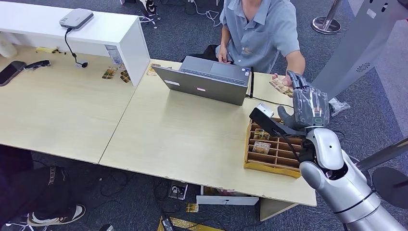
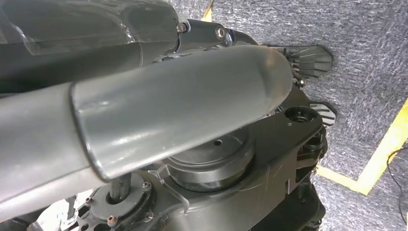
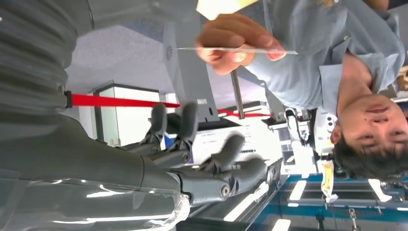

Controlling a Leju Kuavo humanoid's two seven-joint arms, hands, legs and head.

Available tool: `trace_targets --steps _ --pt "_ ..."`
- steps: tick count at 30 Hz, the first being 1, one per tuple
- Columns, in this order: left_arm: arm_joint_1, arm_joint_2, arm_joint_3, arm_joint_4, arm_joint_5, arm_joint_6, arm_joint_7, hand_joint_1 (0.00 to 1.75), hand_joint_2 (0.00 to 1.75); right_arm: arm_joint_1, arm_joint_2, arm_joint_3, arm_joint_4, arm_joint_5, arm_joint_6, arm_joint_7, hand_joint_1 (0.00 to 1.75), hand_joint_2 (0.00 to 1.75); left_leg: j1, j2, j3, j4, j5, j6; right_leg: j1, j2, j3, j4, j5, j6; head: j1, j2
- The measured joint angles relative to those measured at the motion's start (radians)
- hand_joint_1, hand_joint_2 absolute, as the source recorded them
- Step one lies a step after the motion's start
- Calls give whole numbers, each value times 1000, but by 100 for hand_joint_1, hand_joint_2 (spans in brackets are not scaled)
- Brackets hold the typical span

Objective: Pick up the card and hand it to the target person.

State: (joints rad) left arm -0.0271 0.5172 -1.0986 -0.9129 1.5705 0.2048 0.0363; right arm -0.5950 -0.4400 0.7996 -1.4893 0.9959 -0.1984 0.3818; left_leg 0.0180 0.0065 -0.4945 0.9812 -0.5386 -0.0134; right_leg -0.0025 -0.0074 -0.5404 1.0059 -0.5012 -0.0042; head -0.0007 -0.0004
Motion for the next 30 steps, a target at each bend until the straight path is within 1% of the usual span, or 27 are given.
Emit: trace_targets --steps 3,5,7,9,11,14,16,20,22,24,26,30 --pt "2 -1 0 0 0 7 4 0 0 9 2 -1 -1 -31 -19 19 0 175 0 0 0 0 0 0 0 0 0 0 0 0 0 0" --pt "6 -2 1 0 0 15 6 0 0 31 2 -7 -15 -75 -54 24 0 175 0 0 0 0 0 0 0 0 0 0 0 0 0 0" --pt "10 -4 3 0 0 24 6 0 0 60 3 -20 -37 -143 -104 12 0 175 0 0 0 0 0 0 0 0 0 0 0 0 0 0" --pt "14 -8 7 -2 0 33 6 0 0 91 4 -39 -61 -240 -158 -20 0 175 0 0 0 0 0 0 0 0 0 0 0 0 0 0" --pt "20 -11 14 -7 0 44 6 0 0 131 6 -62 -90 -383 -212 -80 0 175 0 0 0 0 0 0 0 0 0 0 0 0 0 0" --pt "33 -17 32 -16 0 58 6 0 0 214 20 -110 -140 -670 -283 -217 0 175 0 0 0 0 0 0 0 0 0 0 0 0 0 0" --pt "40 -22 43 -21 0 63 6 0 0 271 35 -145 -169 -838 -312 -306 0 175 0 0 0 0 0 0 0 0 0 0 0 0 0 0" --pt "49 -34 67 -26 0 70 6 0 0 379 67 -213 -202 -1112 -327 -463 0 175 0 0 0 0 0 0 0 0 0 0 0 0 0 0" --pt "51 -40 75 -26 0 70 6 0 0 422 86 -239 -204 -1231 -319 -519 0 175 0 0 0 0 0 0 0 0 0 0 0 0 0 0" --pt "51 -45 80 -26 0 69 6 0 0 449 100 -254 -204 -1289 -310 -548 0 175 0 1 0 0 0 0 0 0 0 0 0 0 0 0" --pt "52 -49 84 -26 0 69 6 0 0 464 112 -270 -204 -1307 -306 -558 0 175 0 1 1 0 0 0 0 0 0 0 0 0 0 0" --pt "53 -54 93 -26 0 69 9 0 0 476 127 -288 -202 -1309 -301 -521 0 175 0 1 1 0 0 0 0 0 0 0 0 0 0 0"
